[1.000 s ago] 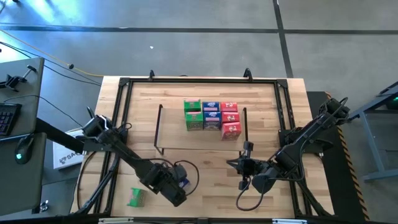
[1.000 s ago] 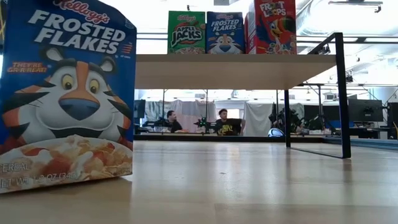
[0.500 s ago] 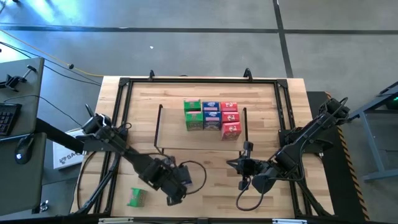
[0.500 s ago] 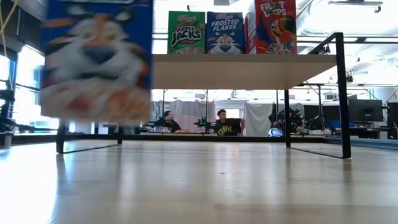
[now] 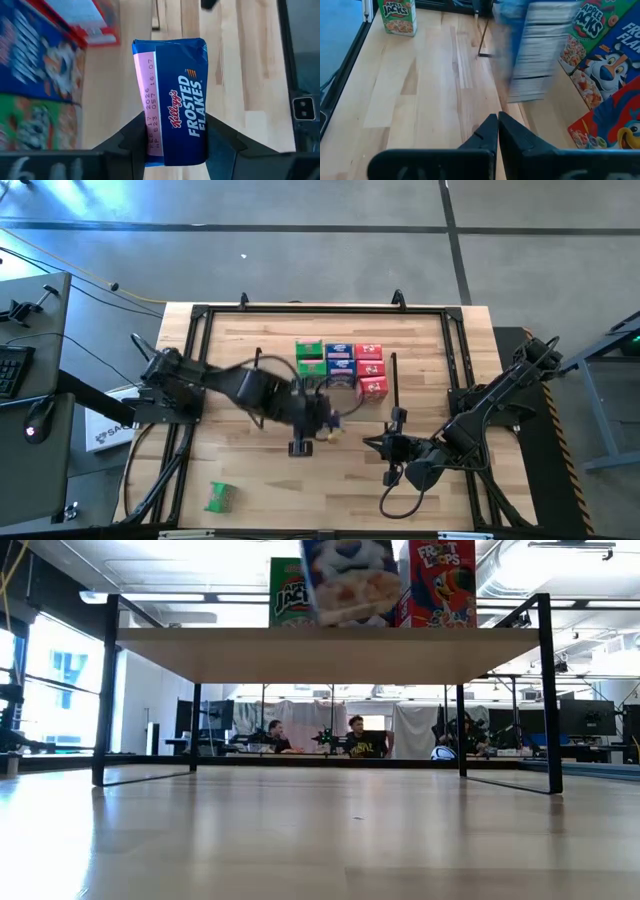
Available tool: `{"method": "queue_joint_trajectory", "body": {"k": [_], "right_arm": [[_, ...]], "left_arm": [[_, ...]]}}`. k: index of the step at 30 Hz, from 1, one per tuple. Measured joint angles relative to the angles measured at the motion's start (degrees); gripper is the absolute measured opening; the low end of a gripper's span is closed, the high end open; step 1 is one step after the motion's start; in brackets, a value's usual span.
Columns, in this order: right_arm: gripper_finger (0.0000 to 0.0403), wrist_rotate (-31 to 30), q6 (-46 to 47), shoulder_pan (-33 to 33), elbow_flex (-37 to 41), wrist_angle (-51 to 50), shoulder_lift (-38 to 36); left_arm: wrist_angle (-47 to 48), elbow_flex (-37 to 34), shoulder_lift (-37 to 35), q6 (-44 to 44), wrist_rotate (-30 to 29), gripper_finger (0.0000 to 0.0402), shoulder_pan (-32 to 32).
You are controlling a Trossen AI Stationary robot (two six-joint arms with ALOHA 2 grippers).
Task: Stack cereal on shelf
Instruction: Put the blue cereal box on the shelf aligned with the other blue cereal box
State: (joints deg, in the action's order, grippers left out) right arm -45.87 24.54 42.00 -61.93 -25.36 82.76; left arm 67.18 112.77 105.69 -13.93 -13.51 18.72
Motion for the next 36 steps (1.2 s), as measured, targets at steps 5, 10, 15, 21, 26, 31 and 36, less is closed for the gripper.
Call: {"method": "queue_joint_trajectory", "body": {"k": [5, 10, 15, 21, 26, 31, 36], "right_arm": [[0.0002, -0.5, 0.0, 0.0, 0.0, 0.0, 0.0], [0.0002, -0.5, 0.0, 0.0, 0.0, 0.0, 0.0], [0.0002, -0.5, 0.0, 0.0, 0.0, 0.0, 0.0], [0.0002, -0.5, 0.0, 0.0, 0.0, 0.0, 0.0], [0.0002, -0.5, 0.5, 0.0, 0.0, 0.0, 0.0], [0.0002, -0.5, 0.5, 0.0, 0.0, 0.0, 0.0], [0.0002, -0.5, 1.0, 0.0, 0.0, 0.0, 0.0]], "left_arm": [[-1.4, 1.8, 0.0, 6.6, -2.5, 0.0136, -4.1], [-1.2, 1.7, 0.5, 7.2, -2.3, 0.0136, -6.6], [-2.1, 1.7, 0.5, 6.7, -2.4, 0.0145, -6.7], [-2.5, 1.7, 0.5, 6.7, -2.5, 0.018, -6.0], [-2.6, 1.7, 0.5, 6.7, -4.1, 0.0211, -5.9], [-2.9, 1.7, 0.5, 7.6, -5.1, 0.0232, -5.9], [-4.5, 1.7, 0.2, 9.3, -8.4, 0.0241, -5.9]]}}
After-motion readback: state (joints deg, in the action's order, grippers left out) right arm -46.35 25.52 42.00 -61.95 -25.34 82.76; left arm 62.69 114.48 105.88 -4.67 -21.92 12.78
